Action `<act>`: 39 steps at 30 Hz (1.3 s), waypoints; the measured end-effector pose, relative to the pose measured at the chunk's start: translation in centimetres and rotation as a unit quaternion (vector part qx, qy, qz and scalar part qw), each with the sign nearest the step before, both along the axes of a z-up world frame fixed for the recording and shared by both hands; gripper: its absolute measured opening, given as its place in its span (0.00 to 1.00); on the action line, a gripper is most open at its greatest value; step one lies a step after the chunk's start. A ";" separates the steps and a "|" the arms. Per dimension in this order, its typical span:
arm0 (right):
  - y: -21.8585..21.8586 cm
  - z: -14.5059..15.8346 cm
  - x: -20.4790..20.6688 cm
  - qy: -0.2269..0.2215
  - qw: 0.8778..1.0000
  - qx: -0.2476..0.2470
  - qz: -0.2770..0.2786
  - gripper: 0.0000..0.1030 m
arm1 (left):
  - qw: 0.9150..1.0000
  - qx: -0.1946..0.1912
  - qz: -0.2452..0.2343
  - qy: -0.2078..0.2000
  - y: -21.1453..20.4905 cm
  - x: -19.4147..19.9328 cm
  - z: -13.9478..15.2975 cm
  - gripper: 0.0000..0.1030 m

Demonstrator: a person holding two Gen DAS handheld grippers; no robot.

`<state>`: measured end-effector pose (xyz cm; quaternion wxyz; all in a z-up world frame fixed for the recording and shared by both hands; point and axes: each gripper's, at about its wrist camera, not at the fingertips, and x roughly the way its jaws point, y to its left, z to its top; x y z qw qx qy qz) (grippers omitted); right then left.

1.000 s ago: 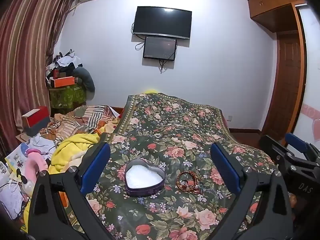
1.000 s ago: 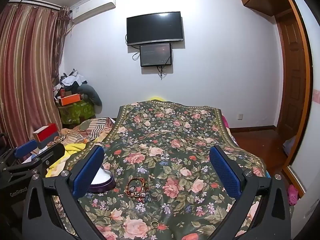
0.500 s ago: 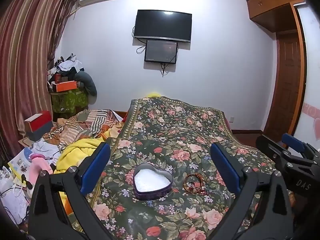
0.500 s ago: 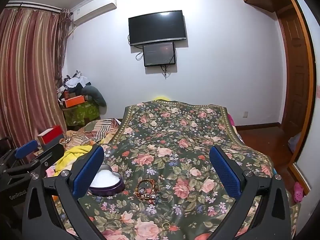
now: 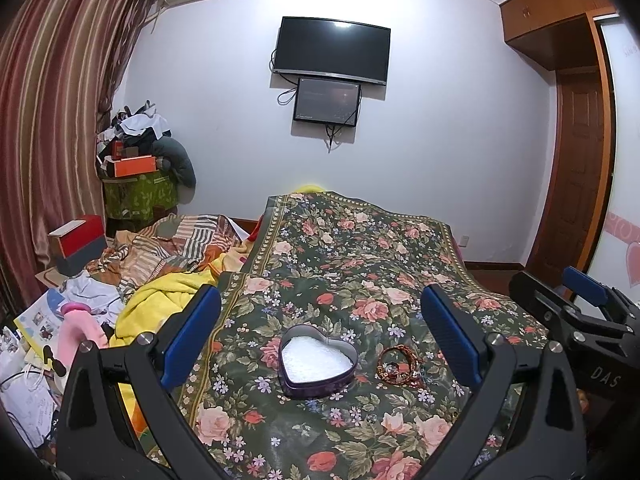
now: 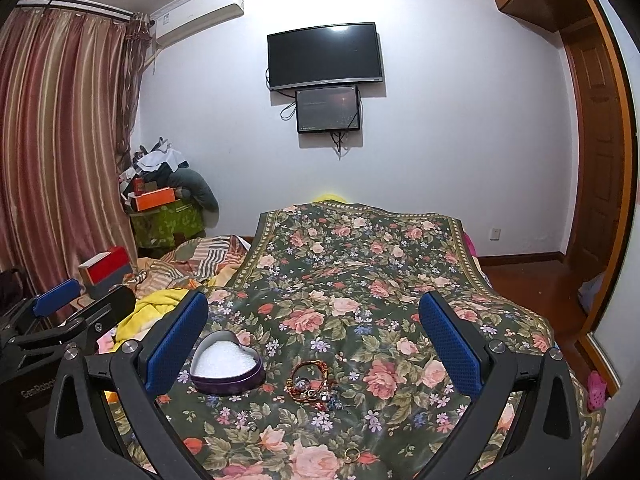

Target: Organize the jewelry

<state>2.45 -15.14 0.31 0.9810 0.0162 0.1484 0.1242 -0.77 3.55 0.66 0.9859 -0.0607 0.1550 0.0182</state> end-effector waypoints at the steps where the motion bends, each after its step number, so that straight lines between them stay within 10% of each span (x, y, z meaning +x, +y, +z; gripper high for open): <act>1: 0.0 0.0 0.0 0.001 1.000 0.000 0.000 1.00 | 1.000 0.000 0.000 0.000 0.0 0.0 0.0 0.98; 39: 0.1 0.0 -0.2 0.001 1.000 0.000 0.001 1.00 | 1.000 -0.006 0.000 0.004 -0.1 0.3 -0.5 0.98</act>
